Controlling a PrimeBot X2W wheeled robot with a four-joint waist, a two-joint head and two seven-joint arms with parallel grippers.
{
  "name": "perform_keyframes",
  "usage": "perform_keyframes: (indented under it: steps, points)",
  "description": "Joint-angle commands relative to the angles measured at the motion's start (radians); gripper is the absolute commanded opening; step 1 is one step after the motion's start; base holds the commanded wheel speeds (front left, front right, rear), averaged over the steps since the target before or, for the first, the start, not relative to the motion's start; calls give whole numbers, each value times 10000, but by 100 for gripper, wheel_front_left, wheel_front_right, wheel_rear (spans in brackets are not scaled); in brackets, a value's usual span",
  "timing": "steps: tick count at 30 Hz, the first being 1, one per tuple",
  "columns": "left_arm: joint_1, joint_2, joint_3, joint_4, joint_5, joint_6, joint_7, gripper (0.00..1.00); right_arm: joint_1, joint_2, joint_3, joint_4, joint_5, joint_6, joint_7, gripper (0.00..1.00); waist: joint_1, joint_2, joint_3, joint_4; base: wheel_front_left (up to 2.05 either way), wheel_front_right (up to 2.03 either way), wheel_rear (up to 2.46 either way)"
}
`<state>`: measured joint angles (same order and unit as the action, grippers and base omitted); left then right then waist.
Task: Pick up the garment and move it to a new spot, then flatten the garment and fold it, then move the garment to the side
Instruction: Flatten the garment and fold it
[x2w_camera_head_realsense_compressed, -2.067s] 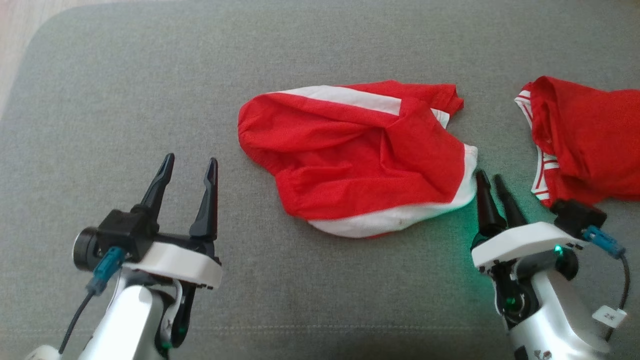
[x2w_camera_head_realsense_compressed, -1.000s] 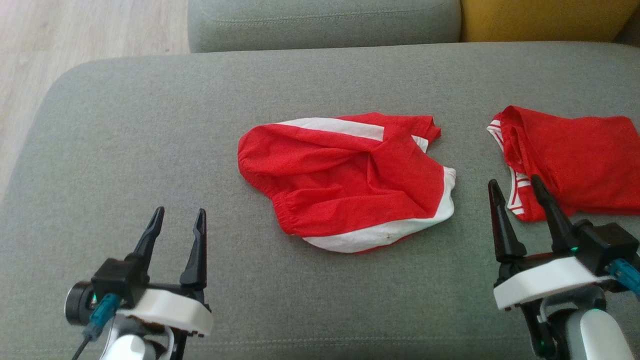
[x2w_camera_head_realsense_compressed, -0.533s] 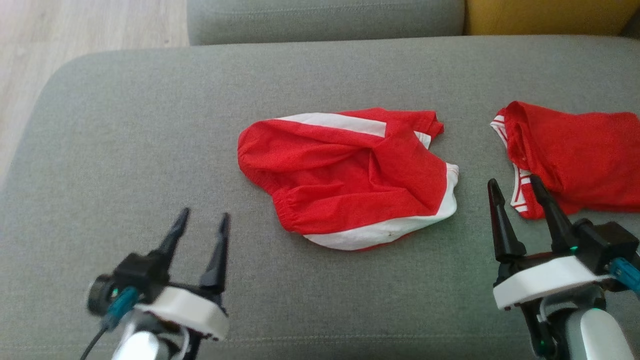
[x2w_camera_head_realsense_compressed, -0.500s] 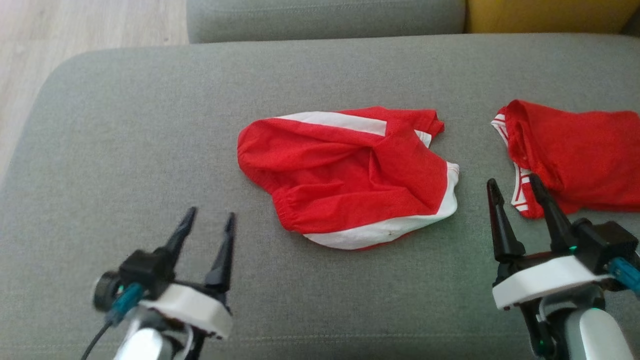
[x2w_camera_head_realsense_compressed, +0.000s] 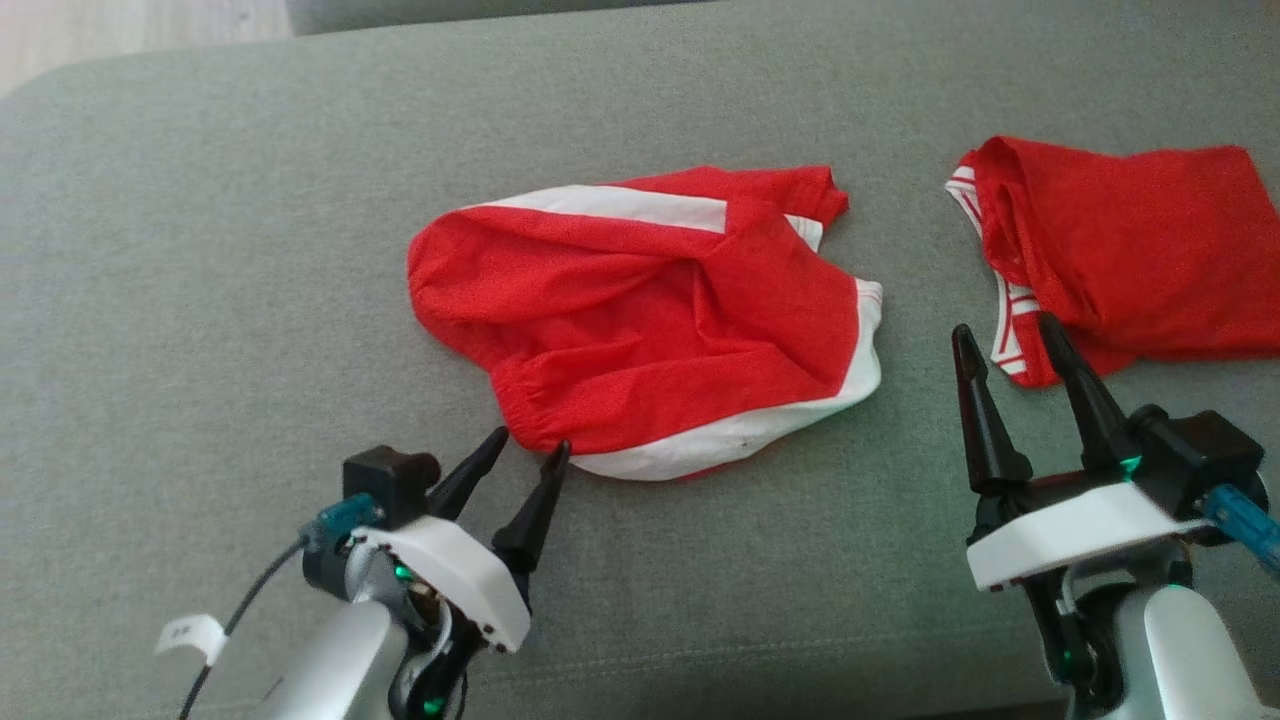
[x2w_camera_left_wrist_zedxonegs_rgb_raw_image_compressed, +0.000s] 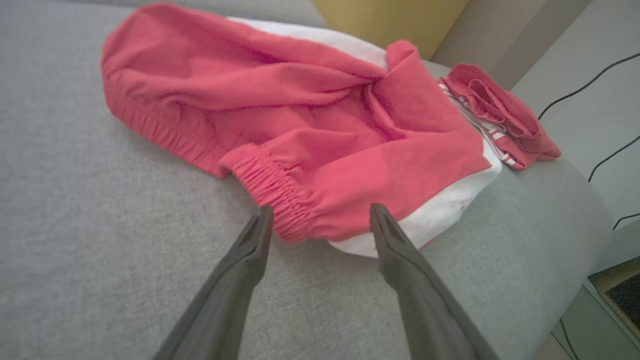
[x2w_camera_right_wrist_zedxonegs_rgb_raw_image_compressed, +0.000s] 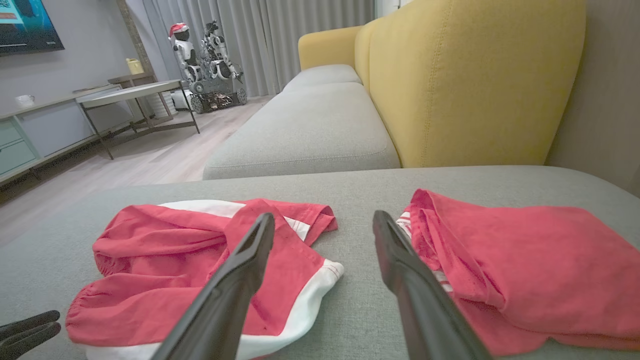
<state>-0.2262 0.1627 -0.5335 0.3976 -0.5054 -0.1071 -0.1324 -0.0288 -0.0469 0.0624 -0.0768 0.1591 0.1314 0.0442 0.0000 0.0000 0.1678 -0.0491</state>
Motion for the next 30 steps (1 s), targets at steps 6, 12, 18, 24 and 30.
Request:
perform_keyframes:
  steps: [6, 12, 18, 24, 30]
  points:
    - [-892, -86, 407, 757, -896, -186, -223, 100, -466, -34, 223, -268, 167, -7, -177, 100, 0, 0, 299, -301, 0, 0, 0]
    - [-1121, 154, 80, 708, -1386, -230, -760, 0, -475, -34, 199, -192, 206, -7, -228, 100, 0, 0, 282, -309, 0, 0, 0]
    - [-507, 716, 266, -667, -1351, -62, -991, 0, -381, -34, 99, -113, 281, -7, -226, 100, 0, 0, 136, -58, 0, 0, 0]
    - [388, 1139, 414, -2382, -1455, 595, -500, 0, -326, -34, 63, -79, 365, -7, -211, 100, 0, 0, 83, 184, 0, 0, 0]
    - [1108, 1552, 622, -4223, -1541, 1389, 184, 0, -358, -34, 100, -92, 443, -7, -201, 100, 0, 0, 151, 298, 0, 0, 0]
